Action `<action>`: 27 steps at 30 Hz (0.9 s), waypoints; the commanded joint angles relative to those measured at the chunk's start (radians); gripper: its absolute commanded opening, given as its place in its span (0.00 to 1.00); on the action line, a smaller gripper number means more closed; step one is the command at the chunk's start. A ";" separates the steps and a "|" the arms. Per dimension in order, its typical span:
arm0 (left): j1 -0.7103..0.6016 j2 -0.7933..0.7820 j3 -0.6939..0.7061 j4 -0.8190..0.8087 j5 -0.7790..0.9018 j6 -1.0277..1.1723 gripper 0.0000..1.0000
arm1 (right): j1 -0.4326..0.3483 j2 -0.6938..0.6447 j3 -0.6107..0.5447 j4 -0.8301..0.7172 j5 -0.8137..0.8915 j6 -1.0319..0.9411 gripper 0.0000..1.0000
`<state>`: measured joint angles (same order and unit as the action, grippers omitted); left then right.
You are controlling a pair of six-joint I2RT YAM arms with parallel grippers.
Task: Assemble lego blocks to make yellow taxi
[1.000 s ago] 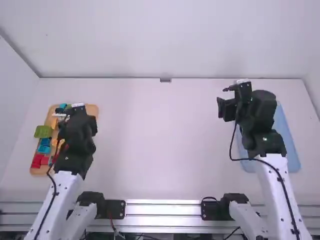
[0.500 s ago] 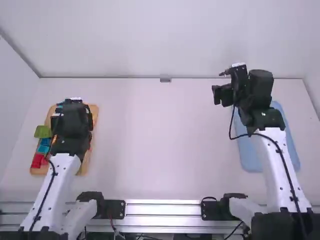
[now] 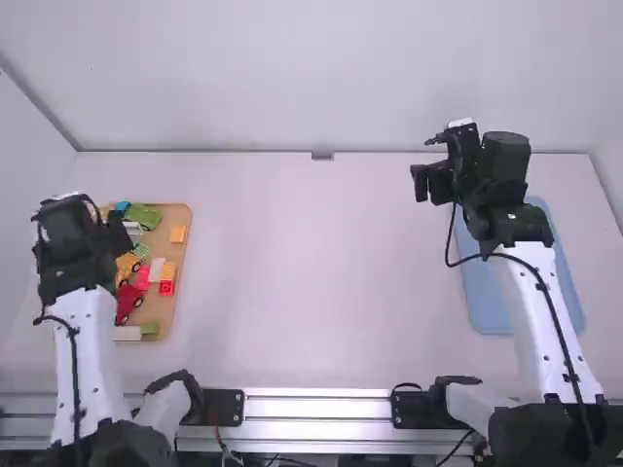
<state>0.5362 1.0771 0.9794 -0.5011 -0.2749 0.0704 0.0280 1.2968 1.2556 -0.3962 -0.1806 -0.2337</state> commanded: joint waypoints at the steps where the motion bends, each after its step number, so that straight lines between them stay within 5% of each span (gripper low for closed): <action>1: 0.089 0.059 0.095 -0.085 0.262 0.080 0.99 | 0.006 0.005 0.040 0.000 -0.005 0.005 0.98; 9: 0.224 0.393 0.437 -0.422 0.364 0.233 0.99 | 0.006 0.005 0.040 0.000 -0.005 0.005 0.98; 17: 0.219 0.792 0.813 -0.704 0.364 0.542 0.99 | 0.006 0.005 0.040 -0.001 -0.005 0.005 0.98; 27: 0.219 0.964 0.849 -0.739 0.386 1.001 0.99 | 0.006 0.005 0.040 0.000 -0.005 0.005 0.98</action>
<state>0.7609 2.0342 1.8320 -1.2278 0.1036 0.9062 0.0299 1.2968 1.2556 -0.3958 -0.1806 -0.2340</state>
